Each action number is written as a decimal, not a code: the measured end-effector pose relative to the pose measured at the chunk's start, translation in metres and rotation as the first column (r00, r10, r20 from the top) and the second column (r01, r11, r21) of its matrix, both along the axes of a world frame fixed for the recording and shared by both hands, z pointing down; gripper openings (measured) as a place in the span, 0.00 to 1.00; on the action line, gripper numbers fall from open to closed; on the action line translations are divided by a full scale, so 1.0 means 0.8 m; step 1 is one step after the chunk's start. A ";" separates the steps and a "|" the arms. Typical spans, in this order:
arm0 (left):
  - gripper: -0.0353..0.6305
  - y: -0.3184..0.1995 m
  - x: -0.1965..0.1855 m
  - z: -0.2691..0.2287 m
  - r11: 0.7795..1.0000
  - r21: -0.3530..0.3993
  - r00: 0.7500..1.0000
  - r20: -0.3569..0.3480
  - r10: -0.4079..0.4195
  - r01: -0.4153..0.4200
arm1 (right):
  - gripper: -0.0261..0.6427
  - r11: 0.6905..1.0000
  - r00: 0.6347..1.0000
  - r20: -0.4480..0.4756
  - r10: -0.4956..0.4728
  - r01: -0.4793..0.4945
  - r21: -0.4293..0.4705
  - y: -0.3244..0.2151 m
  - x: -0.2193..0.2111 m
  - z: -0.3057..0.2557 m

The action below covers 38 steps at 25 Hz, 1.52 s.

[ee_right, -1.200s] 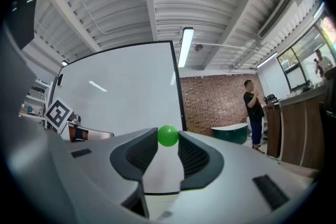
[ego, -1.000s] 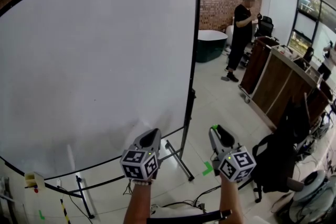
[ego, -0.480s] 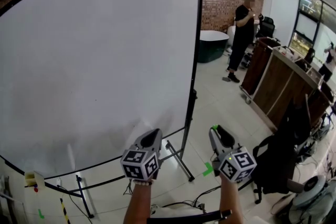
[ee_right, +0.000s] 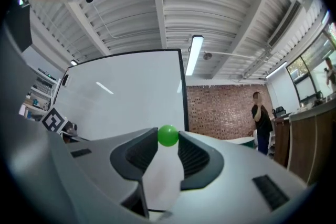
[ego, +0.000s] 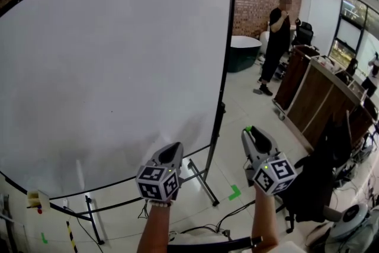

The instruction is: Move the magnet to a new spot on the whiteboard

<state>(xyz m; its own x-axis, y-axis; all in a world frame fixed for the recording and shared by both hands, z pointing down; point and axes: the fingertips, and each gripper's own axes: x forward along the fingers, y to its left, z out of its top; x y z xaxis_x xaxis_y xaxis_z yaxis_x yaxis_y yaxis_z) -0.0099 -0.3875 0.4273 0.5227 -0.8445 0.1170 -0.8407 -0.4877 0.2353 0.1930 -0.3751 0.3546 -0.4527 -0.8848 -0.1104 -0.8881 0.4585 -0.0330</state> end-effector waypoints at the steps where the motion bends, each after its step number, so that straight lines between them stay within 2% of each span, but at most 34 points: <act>1: 0.05 -0.001 -0.001 -0.002 1.000 0.002 1.000 0.001 -0.002 0.002 | 0.23 1.000 1.000 -0.011 -0.003 0.004 0.023 -0.005 -0.001 -0.015; 8: 0.05 0.000 -0.009 -0.009 1.000 0.010 1.000 -0.004 -0.013 0.013 | 0.23 0.984 0.996 -0.086 -0.021 0.036 0.173 -0.035 -0.020 -0.121; 17: 0.05 0.004 -0.026 -0.010 0.999 0.011 0.999 -0.009 -0.044 0.044 | 0.23 0.961 0.986 -0.164 -0.039 0.082 0.265 -0.077 -0.063 -0.210; 26: 0.05 0.006 -0.047 -0.004 0.997 -0.003 0.997 -0.009 -0.079 0.079 | 0.23 0.951 0.963 -0.263 -0.061 0.136 0.278 -0.119 -0.124 -0.247; 38: 0.05 0.005 -0.073 0.000 0.993 -0.009 0.993 -0.017 -0.115 0.115 | 0.23 0.969 0.939 -0.339 -0.051 0.129 0.212 -0.193 -0.177 -0.238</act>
<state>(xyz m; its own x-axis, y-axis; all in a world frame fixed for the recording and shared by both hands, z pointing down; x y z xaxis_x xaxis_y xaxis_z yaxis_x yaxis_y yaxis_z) -0.0685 -0.3836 0.4273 0.4237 -0.8984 0.1155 -0.8871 -0.3858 0.2534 0.0516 -0.5296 0.1638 -0.5746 -0.8072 -0.1350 -0.7855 0.4976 0.3679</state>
